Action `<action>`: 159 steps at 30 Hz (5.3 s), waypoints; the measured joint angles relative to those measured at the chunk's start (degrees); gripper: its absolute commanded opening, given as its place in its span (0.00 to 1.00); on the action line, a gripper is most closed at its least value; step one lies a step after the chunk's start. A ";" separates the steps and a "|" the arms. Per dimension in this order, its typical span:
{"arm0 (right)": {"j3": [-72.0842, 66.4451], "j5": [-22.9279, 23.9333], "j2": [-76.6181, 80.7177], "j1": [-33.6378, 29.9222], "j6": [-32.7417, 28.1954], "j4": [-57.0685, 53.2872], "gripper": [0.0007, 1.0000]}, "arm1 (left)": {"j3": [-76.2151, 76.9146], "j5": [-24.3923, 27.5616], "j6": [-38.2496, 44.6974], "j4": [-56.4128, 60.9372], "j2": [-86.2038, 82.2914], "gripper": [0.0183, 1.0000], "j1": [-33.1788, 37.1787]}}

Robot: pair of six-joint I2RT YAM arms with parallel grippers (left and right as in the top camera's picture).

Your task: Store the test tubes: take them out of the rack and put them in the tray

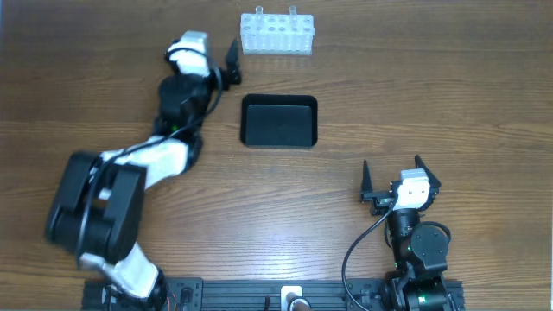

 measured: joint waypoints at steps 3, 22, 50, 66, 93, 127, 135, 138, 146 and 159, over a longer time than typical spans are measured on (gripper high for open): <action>0.00 -0.02 0.00 0.00 0.02 0.00 0.99 | 4.63 0.00 -0.02 0.11 5.05 1.00 -1.36; 0.00 -0.02 0.00 0.00 -0.02 0.02 0.99 | 23.78 3.28 -1.99 0.52 22.84 1.00 -4.94; 0.00 0.00 0.00 0.00 0.00 0.02 0.99 | 27.78 -7.41 -0.02 -3.04 27.36 1.00 -8.13; 0.00 0.00 0.00 0.00 0.00 0.02 0.99 | 30.75 -13.35 2.38 -5.70 27.36 1.00 -8.37; 0.00 0.00 0.00 0.00 -0.02 0.02 0.99 | 32.59 -14.19 3.45 -7.19 28.68 0.84 -8.37; 0.00 0.00 0.00 0.00 0.04 0.02 0.99 | 32.59 -14.19 3.85 -6.82 28.98 0.46 -7.93; 0.00 0.00 0.00 0.00 0.02 0.02 0.99 | 32.59 -14.14 3.85 -6.38 29.35 0.40 -7.96; 0.00 0.00 0.00 0.00 0.00 0.02 0.99 | 32.59 -14.14 3.89 -6.23 29.73 0.39 -8.00; 0.00 0.00 0.00 0.00 0.02 0.02 0.99 | 32.59 -14.14 3.87 -6.25 29.73 0.38 -8.39; 0.00 0.00 0.00 0.00 0.00 0.02 0.99 | 32.96 -14.14 3.87 -6.45 29.75 0.45 -8.39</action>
